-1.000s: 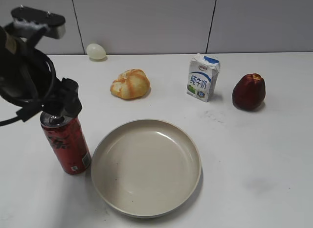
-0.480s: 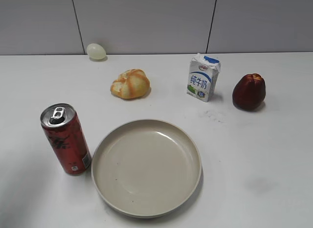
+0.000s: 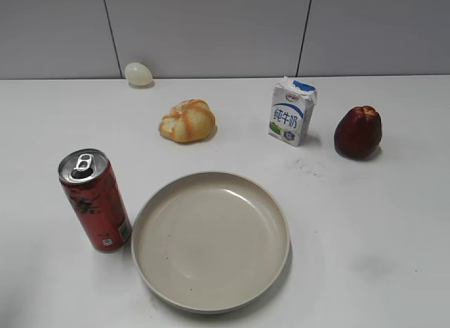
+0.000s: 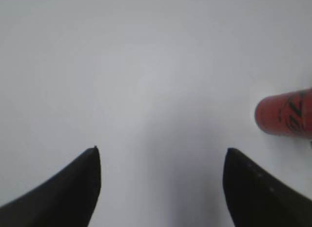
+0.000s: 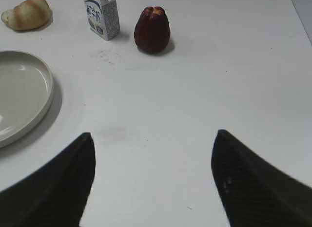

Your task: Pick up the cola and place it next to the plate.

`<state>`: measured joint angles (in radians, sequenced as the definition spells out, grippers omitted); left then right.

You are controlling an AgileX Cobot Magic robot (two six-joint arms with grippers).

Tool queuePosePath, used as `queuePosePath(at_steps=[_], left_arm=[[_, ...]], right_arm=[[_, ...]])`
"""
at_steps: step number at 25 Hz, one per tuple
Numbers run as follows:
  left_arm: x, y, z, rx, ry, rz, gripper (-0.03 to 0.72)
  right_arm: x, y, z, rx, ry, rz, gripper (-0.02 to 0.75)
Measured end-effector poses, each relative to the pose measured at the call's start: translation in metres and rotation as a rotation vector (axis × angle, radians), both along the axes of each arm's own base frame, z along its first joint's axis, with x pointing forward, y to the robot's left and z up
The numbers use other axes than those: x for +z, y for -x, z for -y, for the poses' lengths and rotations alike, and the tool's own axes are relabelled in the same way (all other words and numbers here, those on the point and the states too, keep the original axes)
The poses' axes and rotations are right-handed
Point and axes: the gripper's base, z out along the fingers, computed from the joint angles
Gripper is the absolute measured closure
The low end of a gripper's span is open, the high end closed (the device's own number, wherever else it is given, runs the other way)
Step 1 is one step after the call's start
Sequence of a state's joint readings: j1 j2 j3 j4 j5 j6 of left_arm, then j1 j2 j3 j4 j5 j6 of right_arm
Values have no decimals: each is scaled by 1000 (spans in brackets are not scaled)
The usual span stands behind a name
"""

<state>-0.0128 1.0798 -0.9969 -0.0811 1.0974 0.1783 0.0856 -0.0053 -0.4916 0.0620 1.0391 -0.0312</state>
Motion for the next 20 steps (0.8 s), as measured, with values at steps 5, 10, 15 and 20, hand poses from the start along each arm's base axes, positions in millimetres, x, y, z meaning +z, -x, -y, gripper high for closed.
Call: queuePosePath(at_steps=[5, 10, 15, 20], left_arm=[[-8, 62, -1, 2, 1, 135, 95], [-24, 118, -2, 2, 3, 289, 97], [-38, 153, -2, 2, 5, 415, 97], [-42, 174, -2, 4, 8, 546, 98]], right_arm=[[0, 0, 0, 0, 0, 0, 144], [0, 0, 0, 0, 0, 0, 144], [0, 0, 0, 0, 0, 0, 144], [0, 0, 0, 0, 0, 0, 144]])
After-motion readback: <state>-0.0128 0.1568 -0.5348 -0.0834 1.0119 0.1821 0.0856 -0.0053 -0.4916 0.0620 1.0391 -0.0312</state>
